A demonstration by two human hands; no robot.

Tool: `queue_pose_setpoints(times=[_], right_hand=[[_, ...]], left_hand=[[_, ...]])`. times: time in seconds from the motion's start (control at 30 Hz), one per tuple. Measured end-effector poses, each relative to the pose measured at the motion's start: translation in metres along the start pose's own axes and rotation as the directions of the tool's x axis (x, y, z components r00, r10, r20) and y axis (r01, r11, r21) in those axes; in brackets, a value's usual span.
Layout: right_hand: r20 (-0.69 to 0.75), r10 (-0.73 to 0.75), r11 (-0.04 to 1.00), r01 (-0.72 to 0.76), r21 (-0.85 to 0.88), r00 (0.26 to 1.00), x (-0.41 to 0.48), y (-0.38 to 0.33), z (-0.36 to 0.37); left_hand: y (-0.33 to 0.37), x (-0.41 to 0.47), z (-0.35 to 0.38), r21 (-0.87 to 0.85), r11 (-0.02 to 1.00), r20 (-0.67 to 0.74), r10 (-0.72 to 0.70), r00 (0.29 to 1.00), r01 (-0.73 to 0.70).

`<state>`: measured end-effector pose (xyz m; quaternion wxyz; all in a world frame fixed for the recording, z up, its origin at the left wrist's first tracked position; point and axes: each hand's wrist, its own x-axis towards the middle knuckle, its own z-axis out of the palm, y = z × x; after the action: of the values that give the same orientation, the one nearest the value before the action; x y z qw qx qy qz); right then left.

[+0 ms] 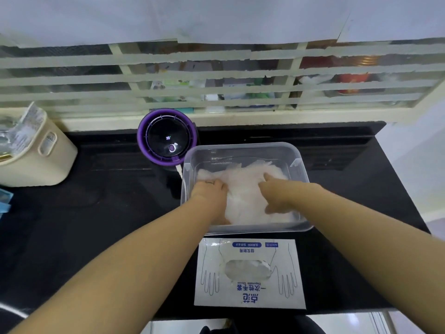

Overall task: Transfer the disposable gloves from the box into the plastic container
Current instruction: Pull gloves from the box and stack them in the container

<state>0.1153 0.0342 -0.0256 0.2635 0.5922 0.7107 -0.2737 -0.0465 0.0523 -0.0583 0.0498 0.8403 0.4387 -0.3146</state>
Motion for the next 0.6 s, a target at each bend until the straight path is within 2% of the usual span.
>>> queue_pose_setpoints(times=[0.17, 0.37, 0.53, 0.6], right_hand=[[-0.152, -0.009, 0.999, 0.015, 0.033, 0.988, -0.047, 0.002, -0.031], [-0.362, 0.014, 0.969, 0.076, 0.233, 0.932, -0.077, 0.000, -0.026], [-0.555, 0.076, 0.974, 0.058, 0.220, 0.829, -0.078, 0.003, -0.012], [-0.669, 0.048, 0.980, 0.096, 0.176, 0.742, -0.084, 0.003, -0.010]], left_hand=[[-0.005, -0.014, -0.019, -0.035, 0.998, -0.040, 0.058, 0.998, -0.059], [-0.018, -0.027, -0.026, -0.127, 0.984, -0.069, 0.120, 0.990, -0.128], [-0.023, -0.047, -0.024, -0.188, 0.972, -0.127, 0.116, 0.985, -0.138], [-0.020, -0.065, -0.027, -0.201, 0.965, -0.198, 0.127, 0.972, -0.167]])
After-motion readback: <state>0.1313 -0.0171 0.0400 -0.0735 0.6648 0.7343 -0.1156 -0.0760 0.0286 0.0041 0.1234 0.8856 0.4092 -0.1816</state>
